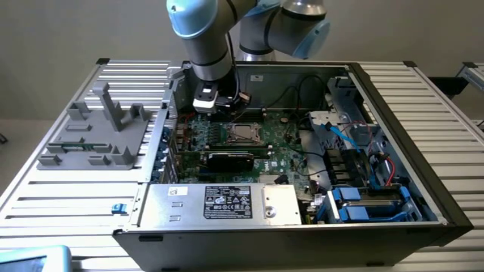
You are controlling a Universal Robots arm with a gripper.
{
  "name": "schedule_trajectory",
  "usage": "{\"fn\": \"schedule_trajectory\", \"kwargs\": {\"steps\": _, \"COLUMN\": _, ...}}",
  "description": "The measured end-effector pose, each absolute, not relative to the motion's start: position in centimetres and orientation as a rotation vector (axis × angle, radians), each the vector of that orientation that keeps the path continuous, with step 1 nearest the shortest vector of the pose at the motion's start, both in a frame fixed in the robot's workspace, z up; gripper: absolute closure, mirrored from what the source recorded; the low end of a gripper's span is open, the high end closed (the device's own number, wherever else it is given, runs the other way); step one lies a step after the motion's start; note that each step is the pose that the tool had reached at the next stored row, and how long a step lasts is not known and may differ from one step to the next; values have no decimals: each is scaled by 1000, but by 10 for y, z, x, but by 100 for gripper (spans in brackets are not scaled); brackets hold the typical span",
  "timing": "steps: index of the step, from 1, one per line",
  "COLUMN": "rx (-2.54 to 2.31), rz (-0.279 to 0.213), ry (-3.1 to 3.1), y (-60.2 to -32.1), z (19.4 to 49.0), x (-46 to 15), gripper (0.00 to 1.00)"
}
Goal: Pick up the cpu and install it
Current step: 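Install the first cpu locking lever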
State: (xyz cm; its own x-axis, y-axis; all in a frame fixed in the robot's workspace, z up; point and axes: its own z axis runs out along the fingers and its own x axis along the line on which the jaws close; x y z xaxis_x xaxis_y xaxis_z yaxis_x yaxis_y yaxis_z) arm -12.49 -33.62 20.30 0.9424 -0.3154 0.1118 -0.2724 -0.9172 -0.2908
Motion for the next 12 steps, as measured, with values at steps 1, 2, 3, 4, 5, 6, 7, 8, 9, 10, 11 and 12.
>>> {"fn": "schedule_trajectory", "kwargs": {"steps": 1, "rx": -2824, "rz": -227, "ry": 436, "y": -336, "z": 203, "x": -125, "gripper": 89}}
{"fn": "schedule_trajectory", "kwargs": {"steps": 2, "rx": -2824, "rz": -228, "ry": 437, "y": -336, "z": 202, "x": -125, "gripper": 89}}
{"fn": "schedule_trajectory", "kwargs": {"steps": 3, "rx": -2824, "rz": -228, "ry": 437, "y": -336, "z": 202, "x": -124, "gripper": 89}}
{"fn": "schedule_trajectory", "kwargs": {"steps": 4, "rx": -2824, "rz": -229, "ry": 437, "y": -336, "z": 202, "x": -124, "gripper": 89}}
{"fn": "schedule_trajectory", "kwargs": {"steps": 5, "rx": -2824, "rz": -229, "ry": 438, "y": -336, "z": 201, "x": -124, "gripper": 89}}
{"fn": "schedule_trajectory", "kwargs": {"steps": 6, "rx": -2823, "rz": -229, "ry": 438, "y": -336, "z": 201, "x": -124, "gripper": 89}}
{"fn": "schedule_trajectory", "kwargs": {"steps": 7, "rx": -2823, "rz": -229, "ry": 439, "y": -336, "z": 201, "x": -123, "gripper": 89}}
{"fn": "schedule_trajectory", "kwargs": {"steps": 8, "rx": -2823, "rz": -229, "ry": 440, "y": -336, "z": 201, "x": -123, "gripper": 89}}
{"fn": "schedule_trajectory", "kwargs": {"steps": 9, "rx": -2823, "rz": -229, "ry": 441, "y": -336, "z": 201, "x": -122, "gripper": 89}}
{"fn": "schedule_trajectory", "kwargs": {"steps": 10, "rx": -2823, "rz": -230, "ry": 442, "y": -336, "z": 200, "x": -122, "gripper": 89}}
{"fn": "schedule_trajectory", "kwargs": {"steps": 11, "rx": -2823, "rz": -230, "ry": 443, "y": -336, "z": 200, "x": -121, "gripper": 89}}
{"fn": "schedule_trajectory", "kwargs": {"steps": 12, "rx": -2823, "rz": -230, "ry": 444, "y": -336, "z": 200, "x": -121, "gripper": 89}}
